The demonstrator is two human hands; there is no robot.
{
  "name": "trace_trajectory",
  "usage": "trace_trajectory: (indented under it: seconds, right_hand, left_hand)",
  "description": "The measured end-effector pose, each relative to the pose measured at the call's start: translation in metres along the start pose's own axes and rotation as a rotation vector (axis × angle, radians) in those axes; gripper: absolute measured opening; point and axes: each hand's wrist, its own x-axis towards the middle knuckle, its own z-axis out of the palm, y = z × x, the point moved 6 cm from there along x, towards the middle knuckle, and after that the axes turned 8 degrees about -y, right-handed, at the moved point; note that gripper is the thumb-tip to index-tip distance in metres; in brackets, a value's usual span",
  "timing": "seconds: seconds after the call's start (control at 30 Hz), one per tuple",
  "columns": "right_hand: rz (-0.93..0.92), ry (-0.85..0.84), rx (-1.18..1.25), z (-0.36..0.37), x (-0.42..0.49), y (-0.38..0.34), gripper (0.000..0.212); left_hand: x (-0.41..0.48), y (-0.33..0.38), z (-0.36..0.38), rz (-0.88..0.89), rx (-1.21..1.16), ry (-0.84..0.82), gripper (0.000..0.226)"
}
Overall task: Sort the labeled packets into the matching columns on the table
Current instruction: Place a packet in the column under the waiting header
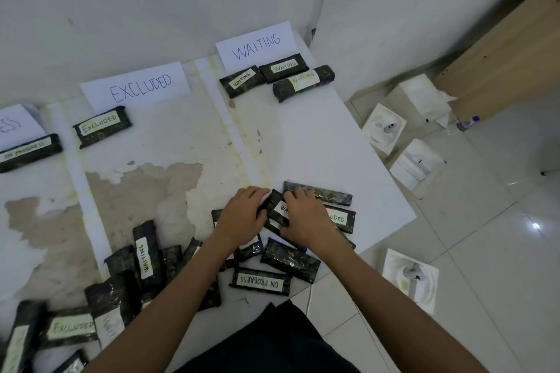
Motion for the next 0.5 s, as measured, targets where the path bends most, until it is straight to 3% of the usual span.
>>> trace_trajectory:
  seconds: [0.3,0.4,0.5]
  right_hand:
    - [-0.126,0.104,-0.031,-0.069,0.035,0.003,0.070]
    - [-0.180,0.138,-0.071,-0.100,0.061,0.002,0.063]
    - [-0.216,0.149,-0.091,-0.123,0.088,-0.002,0.059]
  left_hand:
    - [0.019,-0.029,-0.070,-0.138,-0.158,0.194,0.046]
    - [0.034,-0.042,-0.094,-0.149,-0.154,0.244,0.044]
    - [0.049,-0.054,-0.108,-0.158,-0.131,0.217,0.056]
